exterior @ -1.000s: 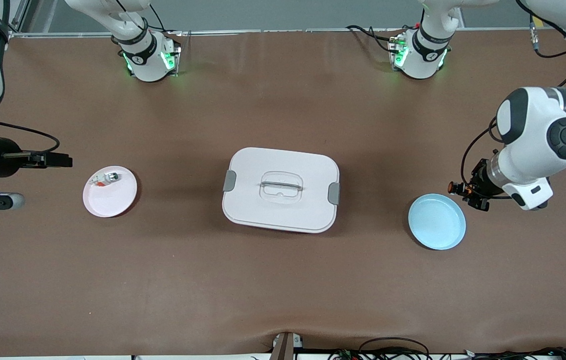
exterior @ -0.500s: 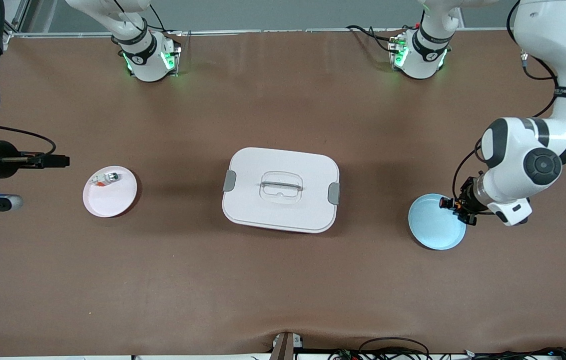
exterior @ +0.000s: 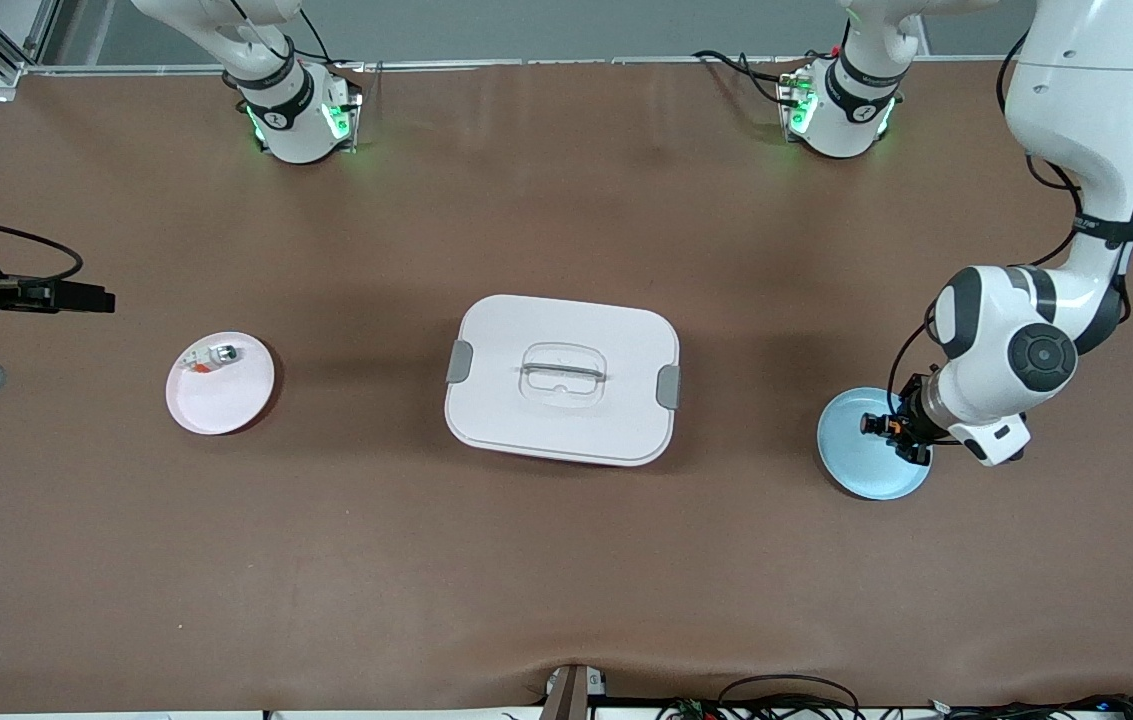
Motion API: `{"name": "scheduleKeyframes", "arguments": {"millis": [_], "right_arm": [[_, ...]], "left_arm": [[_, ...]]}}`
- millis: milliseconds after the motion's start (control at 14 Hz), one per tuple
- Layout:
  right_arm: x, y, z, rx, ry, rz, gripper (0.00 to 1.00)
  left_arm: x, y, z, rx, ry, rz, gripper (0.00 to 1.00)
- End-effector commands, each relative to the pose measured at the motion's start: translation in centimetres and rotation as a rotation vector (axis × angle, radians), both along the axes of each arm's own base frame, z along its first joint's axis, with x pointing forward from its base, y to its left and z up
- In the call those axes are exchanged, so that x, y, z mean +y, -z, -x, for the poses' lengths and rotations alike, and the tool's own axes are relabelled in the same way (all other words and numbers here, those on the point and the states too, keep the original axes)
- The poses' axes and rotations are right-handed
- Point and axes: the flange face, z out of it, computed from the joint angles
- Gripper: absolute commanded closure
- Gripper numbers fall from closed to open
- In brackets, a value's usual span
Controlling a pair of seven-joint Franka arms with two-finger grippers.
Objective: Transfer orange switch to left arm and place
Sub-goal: 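Move the switch with the left gripper over the light-blue plate, then lower the switch onto the light-blue plate with the left gripper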
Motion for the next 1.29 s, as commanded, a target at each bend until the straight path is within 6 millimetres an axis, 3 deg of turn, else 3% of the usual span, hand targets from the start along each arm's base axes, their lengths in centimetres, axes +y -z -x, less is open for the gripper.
{"name": "scheduleKeyframes", "arguments": {"millis": [0,286,714,929,1000,1071,1143,1214], "right_arm": [[-0.8,-1.2,0.6,-0.009,0.002,-0.001,0.00],[-0.7,-2.6,1.5,-0.017,0.011,0.002,0.00],[-0.2,-3.8,1.6,-0.063,-0.003,-0.003,0.00],[0.5,-4.0,1.3,-0.081,-0.019,0.005,0.00],[0.9,-4.1,1.4,-0.082,-0.016,0.007,0.00],[1.2,-4.0,1.4,-0.078,-0.019,0.009,0.00],[1.2,-4.0,1.4,-0.076,-0.018,0.008,0.00],[1.3,-4.3,1.4,-0.086,-0.018,0.001,0.00]], "left_arm": [[-0.1,1.7,-0.2,0.000,-0.013,-0.008,1.00],[0.1,3.5,0.1,0.011,-0.014,-0.007,1.00],[1.0,4.1,0.1,0.007,-0.002,-0.006,1.00],[1.1,4.0,0.1,0.006,-0.002,-0.006,0.95],[1.1,4.1,0.1,0.007,-0.002,-0.006,0.86],[1.1,4.1,0.1,0.006,0.001,-0.006,0.58],[1.1,4.2,0.1,0.007,0.001,-0.006,0.01],[1.1,4.0,-0.1,0.003,0.001,-0.006,0.00]]}}
